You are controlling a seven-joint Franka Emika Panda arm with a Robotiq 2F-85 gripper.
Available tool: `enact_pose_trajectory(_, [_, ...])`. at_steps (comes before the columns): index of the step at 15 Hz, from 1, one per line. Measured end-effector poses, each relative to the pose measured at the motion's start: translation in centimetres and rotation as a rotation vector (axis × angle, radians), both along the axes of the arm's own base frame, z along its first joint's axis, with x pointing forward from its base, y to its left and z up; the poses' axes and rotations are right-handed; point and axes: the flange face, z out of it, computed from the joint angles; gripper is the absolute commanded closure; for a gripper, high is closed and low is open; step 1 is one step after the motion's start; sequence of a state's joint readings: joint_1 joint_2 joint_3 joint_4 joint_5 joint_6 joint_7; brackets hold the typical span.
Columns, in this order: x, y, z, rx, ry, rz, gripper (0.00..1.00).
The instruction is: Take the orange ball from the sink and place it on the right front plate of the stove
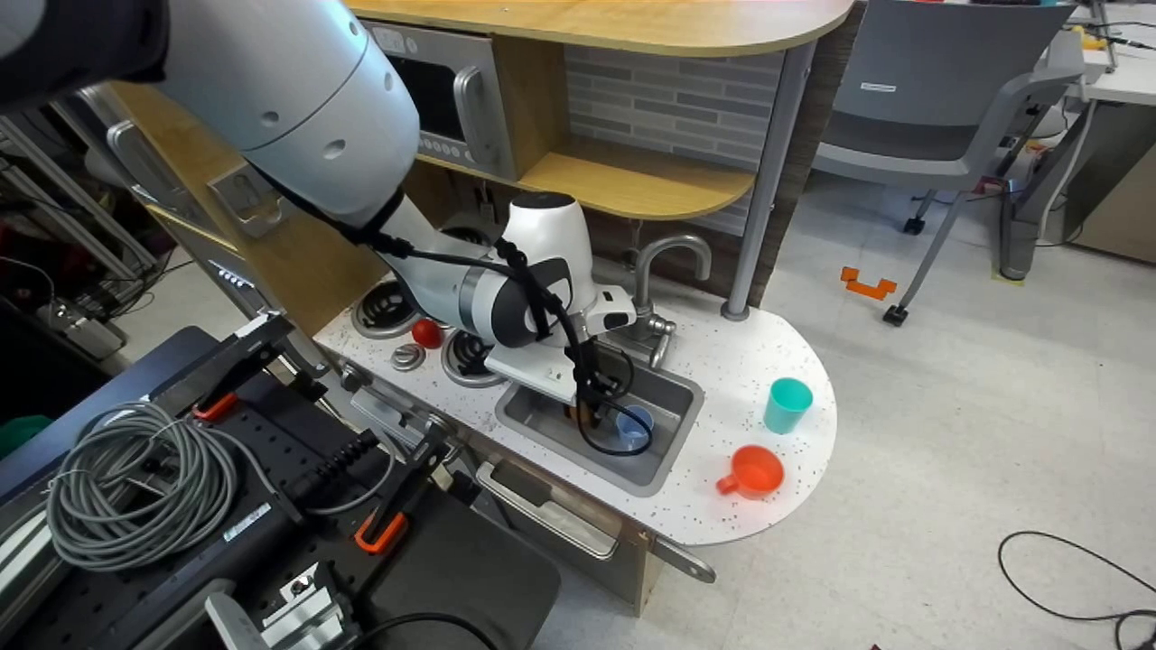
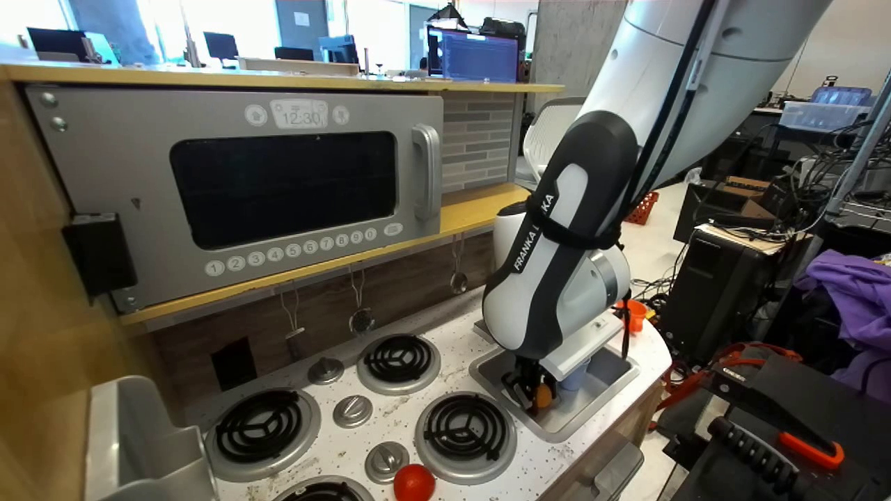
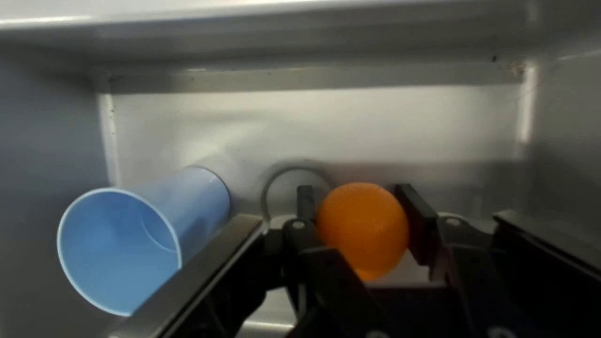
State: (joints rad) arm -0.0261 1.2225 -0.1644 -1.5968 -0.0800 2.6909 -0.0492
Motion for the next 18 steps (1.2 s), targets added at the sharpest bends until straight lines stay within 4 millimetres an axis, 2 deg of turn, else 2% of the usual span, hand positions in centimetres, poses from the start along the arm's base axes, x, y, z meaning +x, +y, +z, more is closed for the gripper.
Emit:
enact_pose_trajectory(3, [0.1,-0.1,0.2,0.000,-0.001,0.012,0.79])
enact_pose_trajectory(6, [-0.6,0.5,1.4,0.015,-0.007,0.024,0.79])
enact_pose_trajectory(10, [-3.2,1.6,4.6,0.045,-0.013,0.015,0.79])
enact_pose_trajectory(15, [-7.5,1.7,9.2,0.064,-0.069,-0.002,0.79])
enact_pose_trajectory(18, [-9.1,3.1,11.0,0.085,-0.112,0.011,0.79])
